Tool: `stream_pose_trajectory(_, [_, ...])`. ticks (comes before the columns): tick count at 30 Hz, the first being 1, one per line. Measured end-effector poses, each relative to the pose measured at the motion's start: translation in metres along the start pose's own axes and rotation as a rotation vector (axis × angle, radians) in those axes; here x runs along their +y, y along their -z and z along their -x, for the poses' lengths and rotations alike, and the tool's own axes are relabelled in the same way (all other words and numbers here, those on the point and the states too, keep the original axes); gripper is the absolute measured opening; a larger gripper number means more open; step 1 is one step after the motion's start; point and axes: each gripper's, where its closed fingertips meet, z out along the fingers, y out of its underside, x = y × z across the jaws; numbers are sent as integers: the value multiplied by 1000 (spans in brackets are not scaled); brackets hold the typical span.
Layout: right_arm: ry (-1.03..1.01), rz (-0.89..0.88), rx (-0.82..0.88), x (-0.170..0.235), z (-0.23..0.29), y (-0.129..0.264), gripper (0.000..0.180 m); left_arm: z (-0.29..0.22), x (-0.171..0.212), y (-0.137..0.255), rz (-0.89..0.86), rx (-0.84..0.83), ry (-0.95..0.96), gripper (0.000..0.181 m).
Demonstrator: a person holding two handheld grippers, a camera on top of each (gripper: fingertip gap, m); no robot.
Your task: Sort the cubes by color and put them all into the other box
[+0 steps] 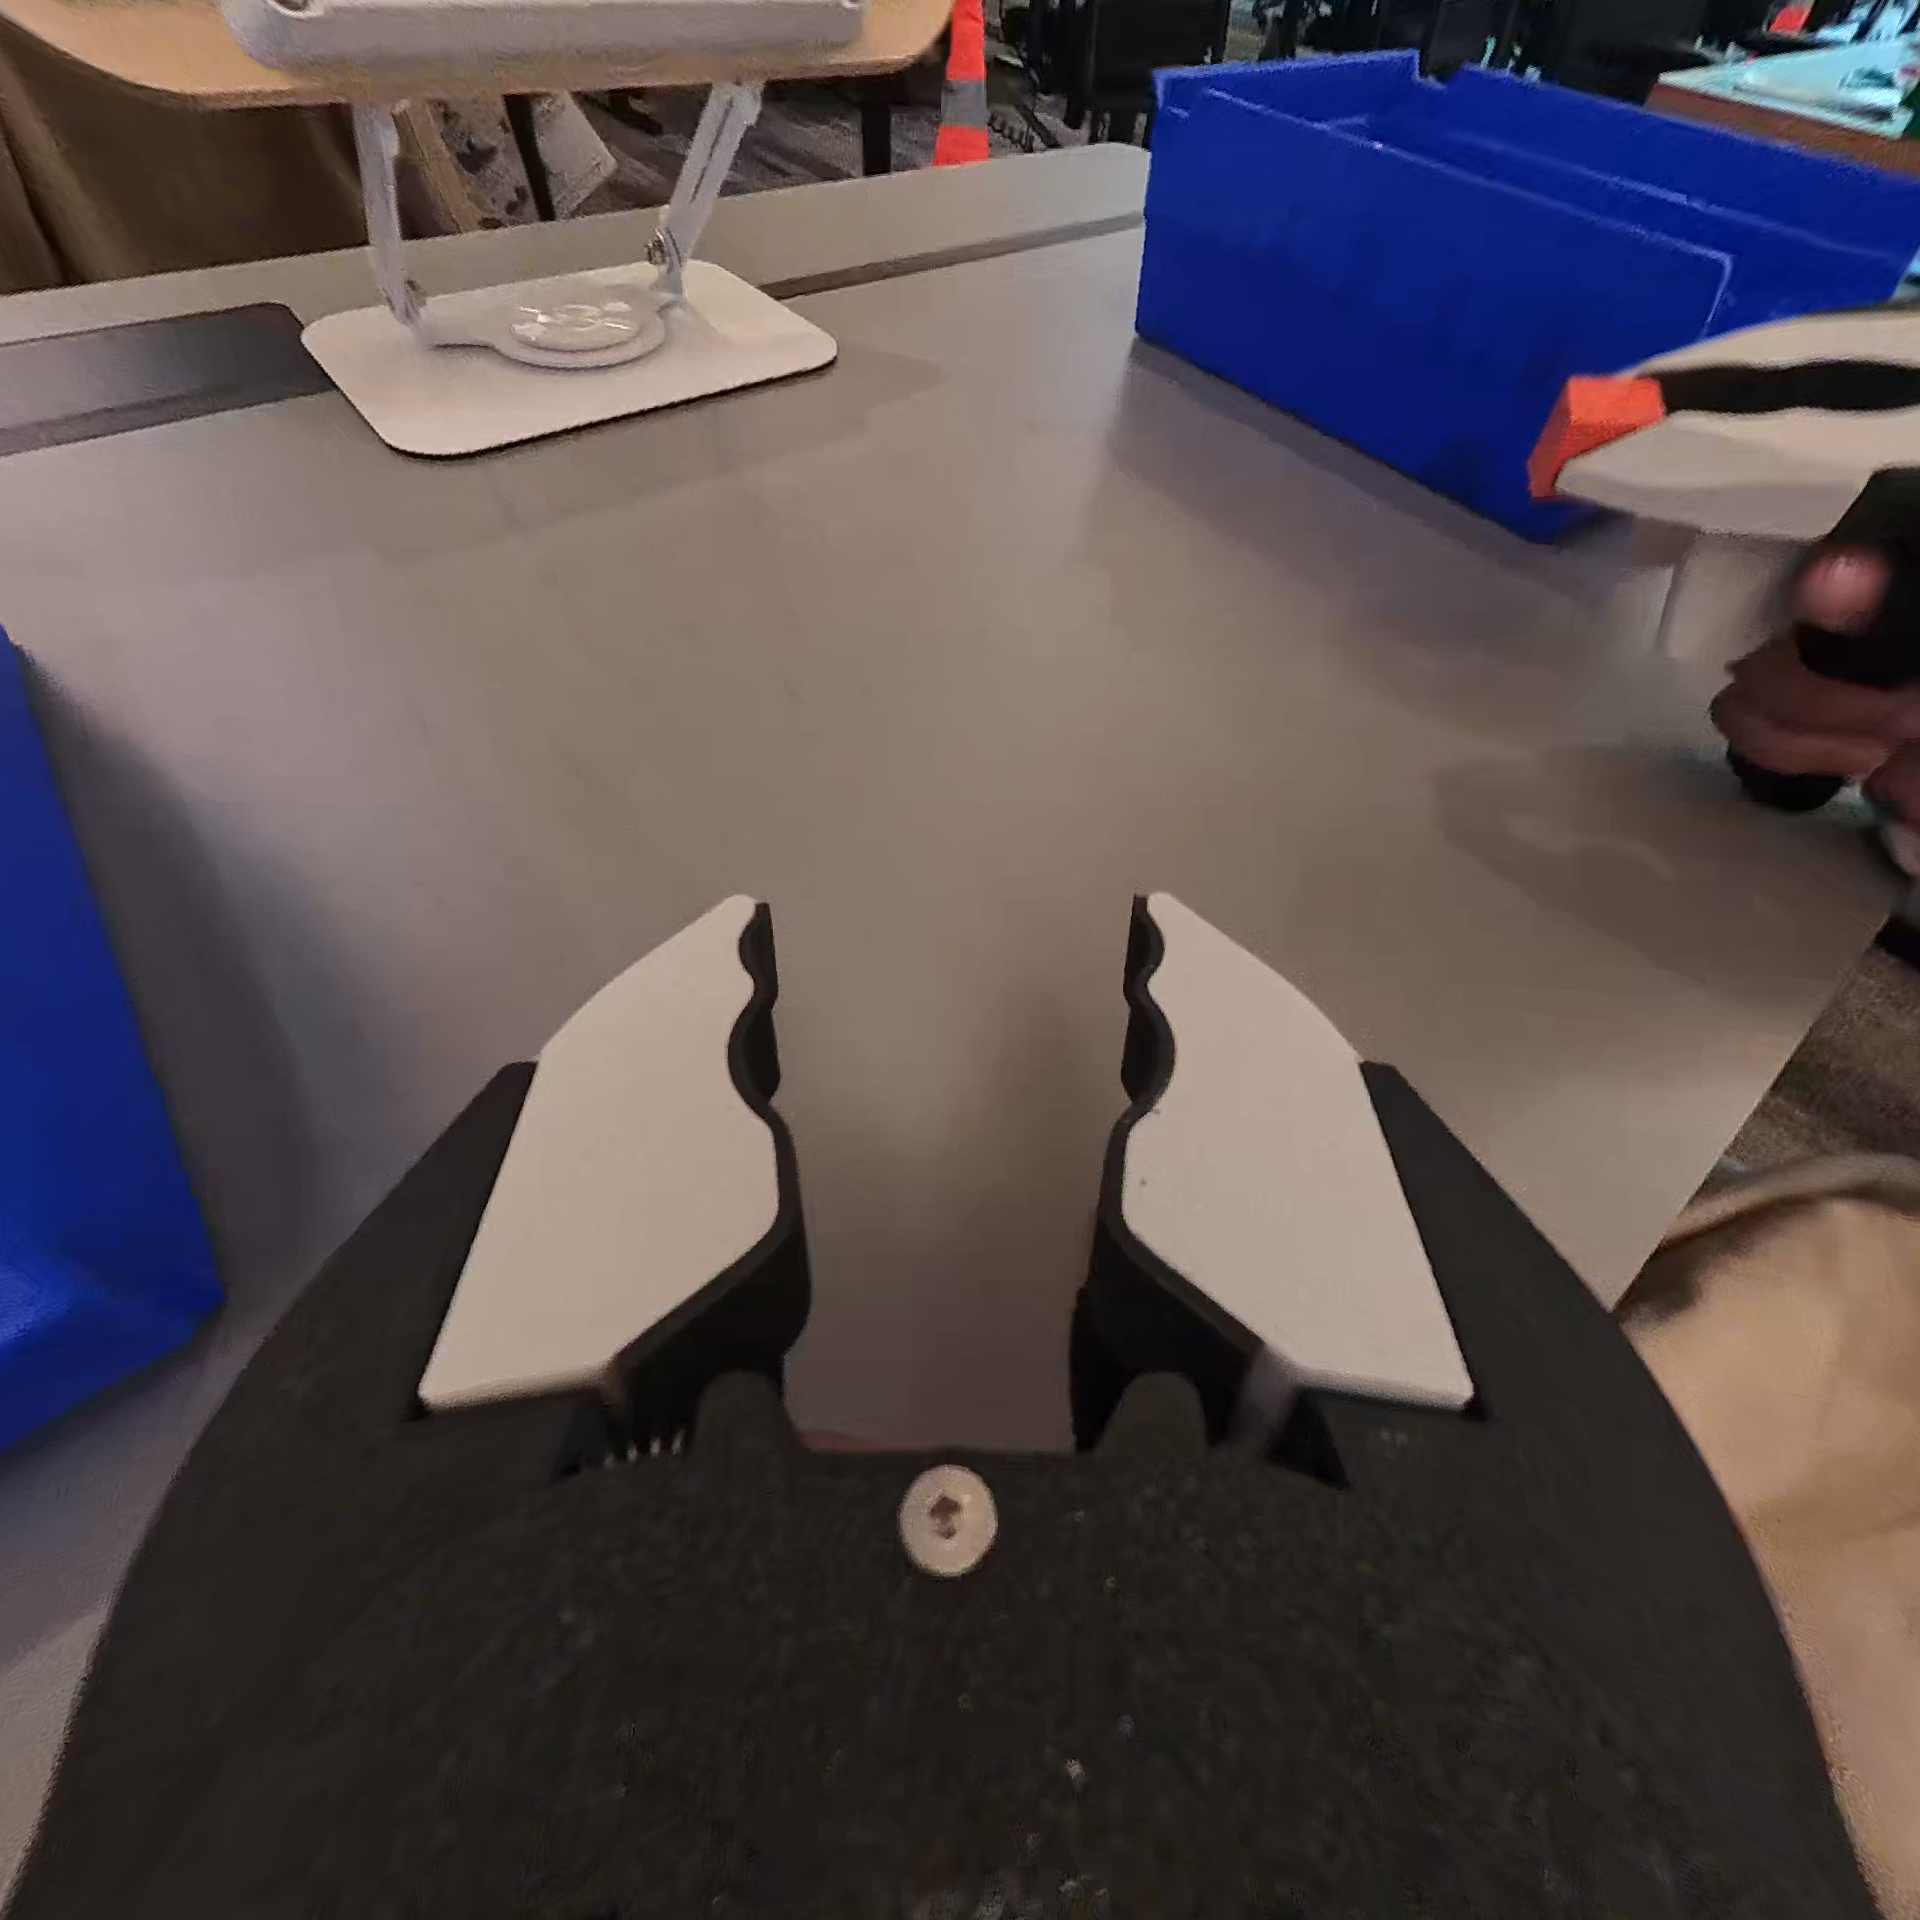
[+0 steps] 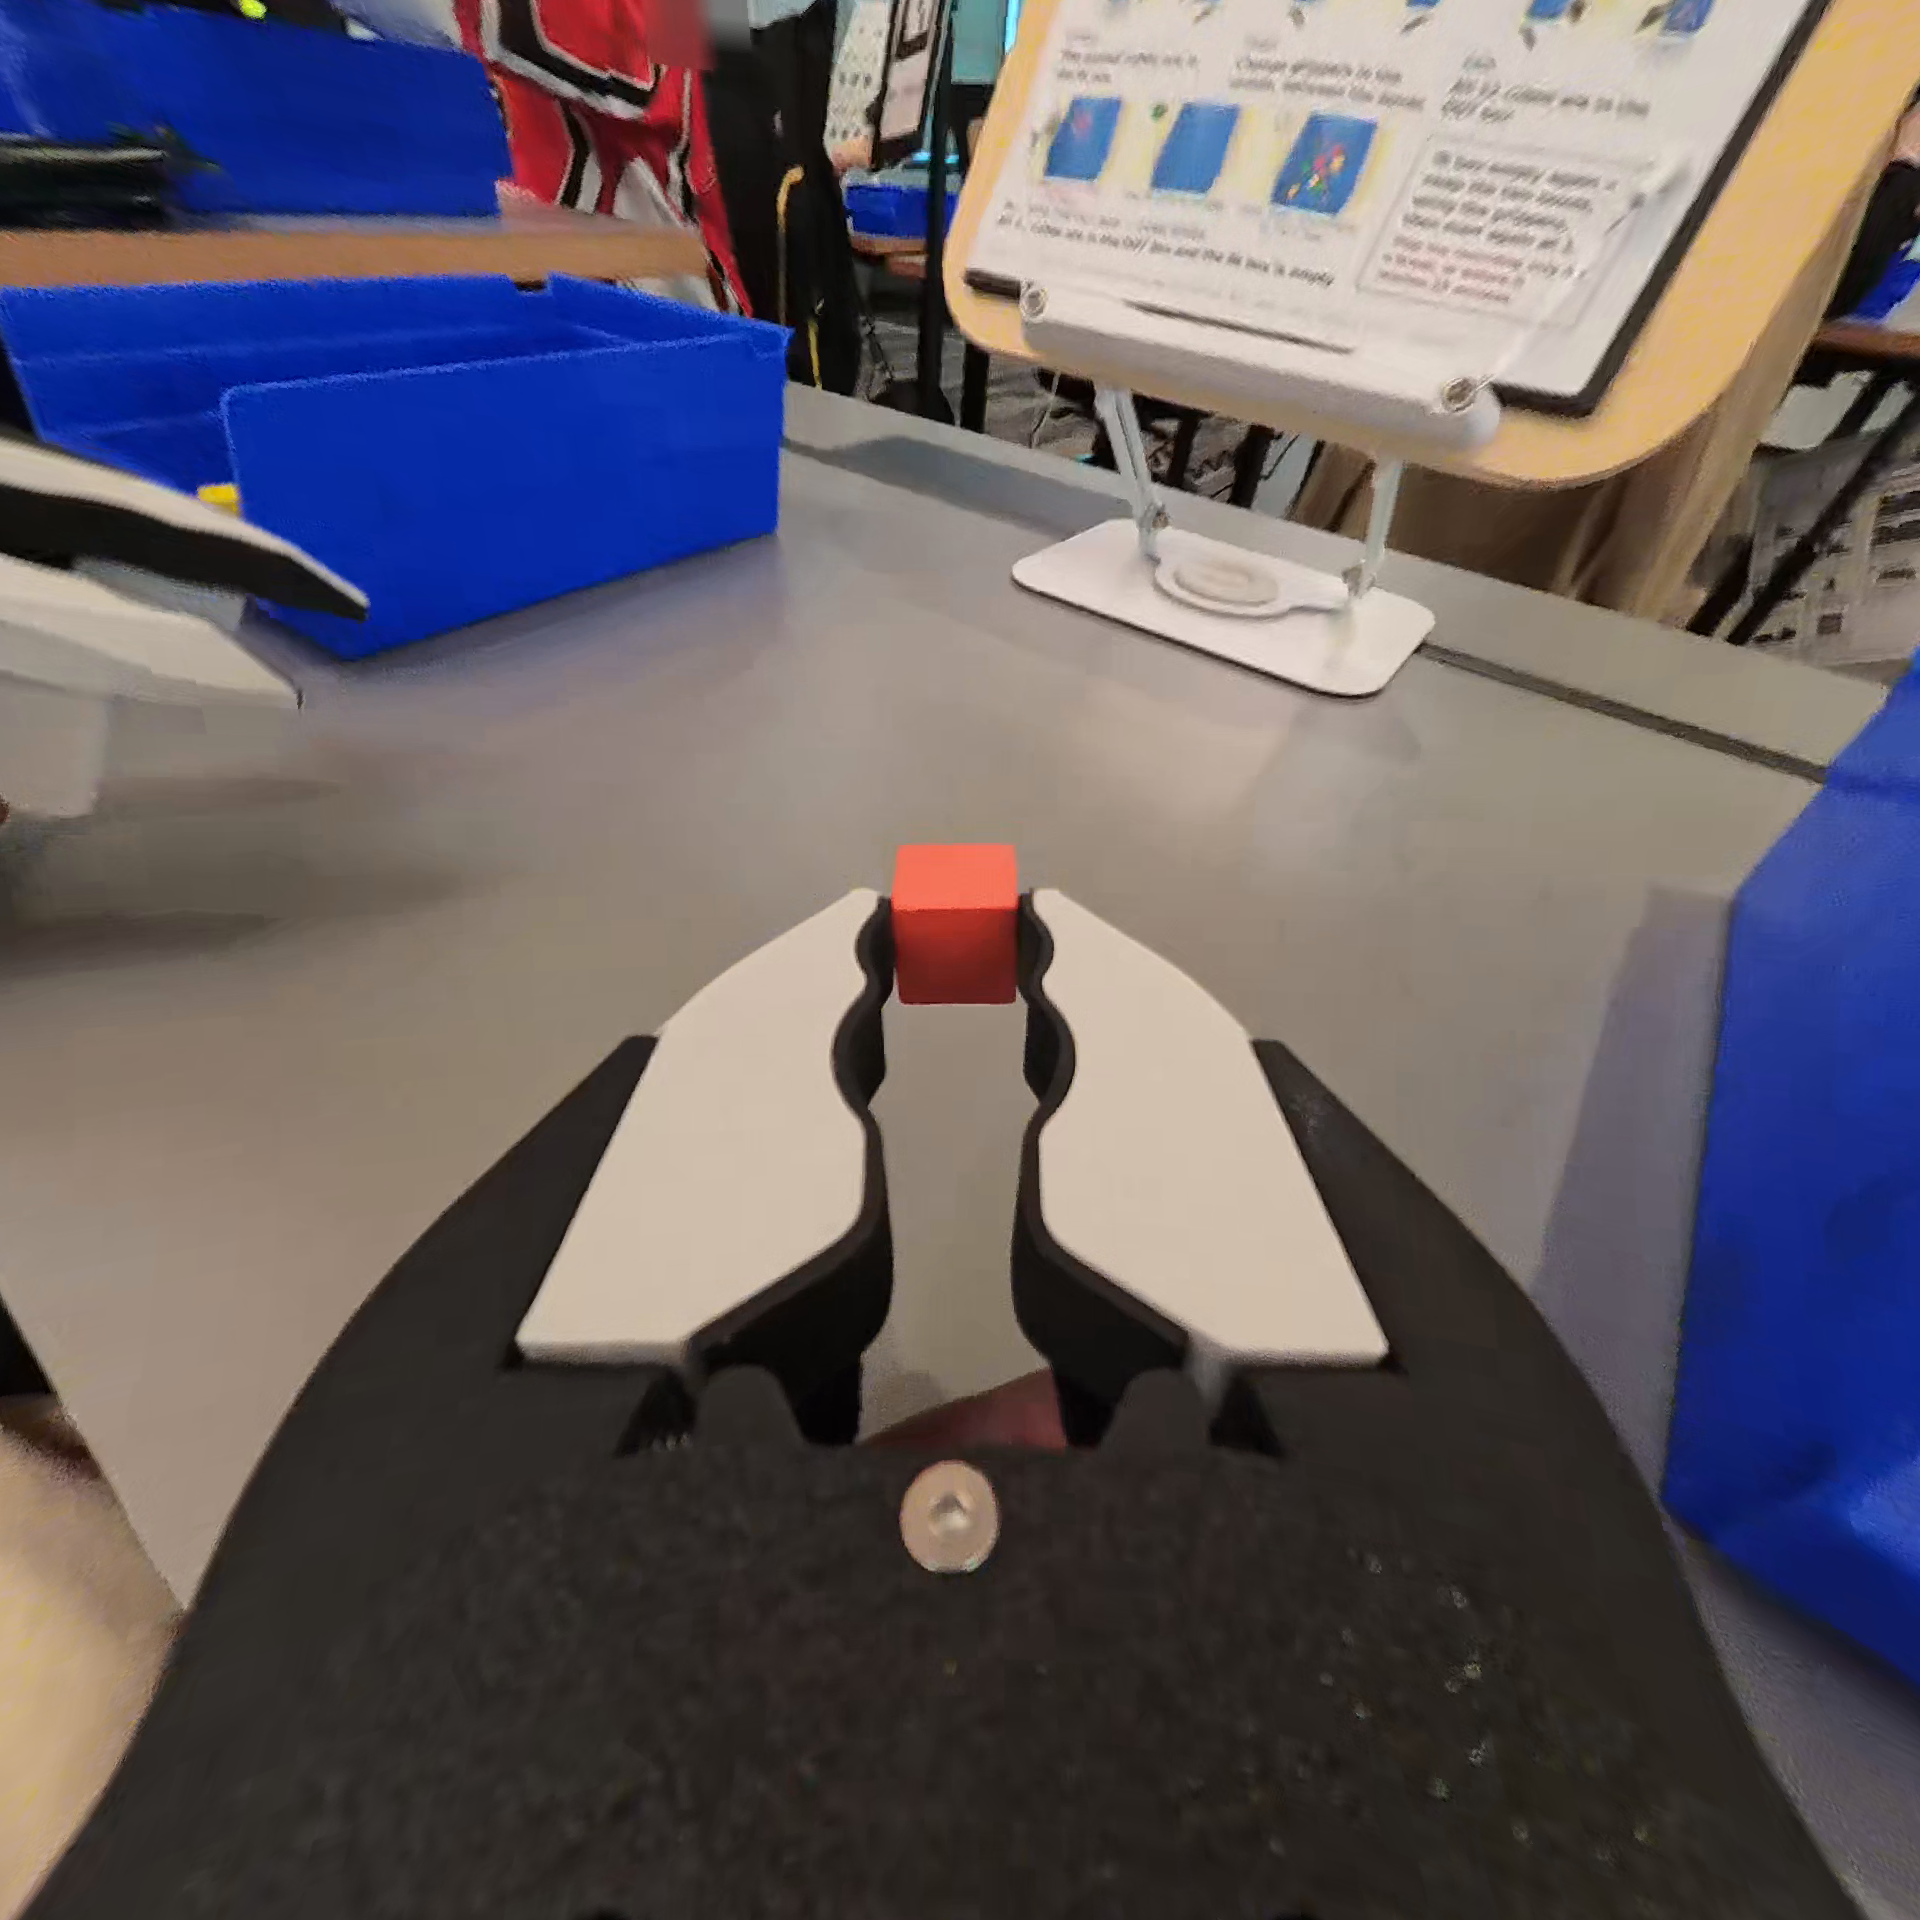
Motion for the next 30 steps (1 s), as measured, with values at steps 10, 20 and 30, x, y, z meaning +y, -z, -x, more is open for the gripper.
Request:
stream_pose_trajectory(10, [33,151,383,-72,-195,42,22,-29,0,-4,24,78,-81,60])
stream_pose_trajectory(20, [-359,1038,474,71,-373,-18,23,-25,-9,3,6,81,-92,59])
stream_pose_trajectory(30, [-239,1166,724,112,-401,-18,25,-31,-14,13,-23,96,-136,59])
